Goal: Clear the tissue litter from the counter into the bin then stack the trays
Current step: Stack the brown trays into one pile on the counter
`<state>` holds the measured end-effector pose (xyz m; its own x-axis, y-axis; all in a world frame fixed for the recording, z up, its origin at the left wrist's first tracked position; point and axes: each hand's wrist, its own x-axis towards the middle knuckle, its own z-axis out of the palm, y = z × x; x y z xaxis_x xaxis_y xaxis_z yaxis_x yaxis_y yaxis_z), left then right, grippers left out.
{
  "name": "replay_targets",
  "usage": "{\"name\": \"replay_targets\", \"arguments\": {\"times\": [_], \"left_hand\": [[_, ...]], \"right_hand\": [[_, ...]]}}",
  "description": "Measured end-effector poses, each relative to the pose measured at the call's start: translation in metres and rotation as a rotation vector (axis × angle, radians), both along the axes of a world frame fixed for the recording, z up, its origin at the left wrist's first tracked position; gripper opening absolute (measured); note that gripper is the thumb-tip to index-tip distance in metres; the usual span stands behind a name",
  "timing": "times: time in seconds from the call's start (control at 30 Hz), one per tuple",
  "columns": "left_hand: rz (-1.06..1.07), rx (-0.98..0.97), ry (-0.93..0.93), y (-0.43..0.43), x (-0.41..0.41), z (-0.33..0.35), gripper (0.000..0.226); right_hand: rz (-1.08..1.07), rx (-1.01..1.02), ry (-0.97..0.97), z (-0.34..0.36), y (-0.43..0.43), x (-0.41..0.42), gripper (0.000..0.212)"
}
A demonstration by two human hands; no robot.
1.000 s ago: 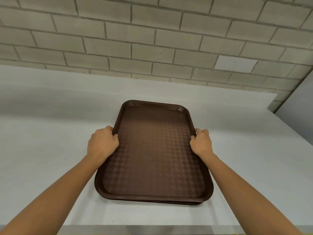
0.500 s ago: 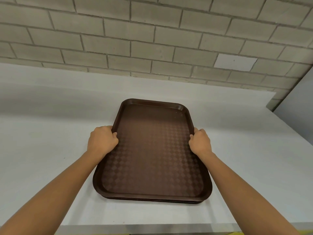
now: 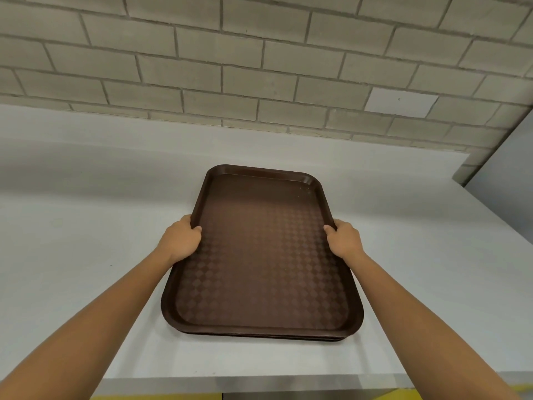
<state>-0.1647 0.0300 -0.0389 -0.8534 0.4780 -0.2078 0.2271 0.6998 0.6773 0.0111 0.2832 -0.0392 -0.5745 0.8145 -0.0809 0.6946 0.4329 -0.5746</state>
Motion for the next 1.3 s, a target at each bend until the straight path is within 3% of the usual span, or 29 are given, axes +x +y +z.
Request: {"name": "replay_targets", "arguments": {"times": [0.27,0.53,0.9,1.3], "left_hand": [[0.021,-0.003,-0.033,0.001,-0.002,-0.003,0.04],[0.076,0.036,-0.017,0.004,-0.003,-0.007,0.037],[0.045,-0.134,0.196,0.01,-0.009,-0.008,0.042],[0.063,-0.136,0.161,0.011,-0.007,-0.012,0.04]], "right_hand": [[0.021,0.006,-0.174,-0.004,-0.007,0.001,0.041],[-0.074,-0.098,-0.165,-0.003,-0.002,0.005,0.051],[-0.09,0.122,-0.255,-0.006,-0.013,0.003,0.045],[-0.124,0.039,-0.208,-0.008,-0.013,0.001,0.044]]}}
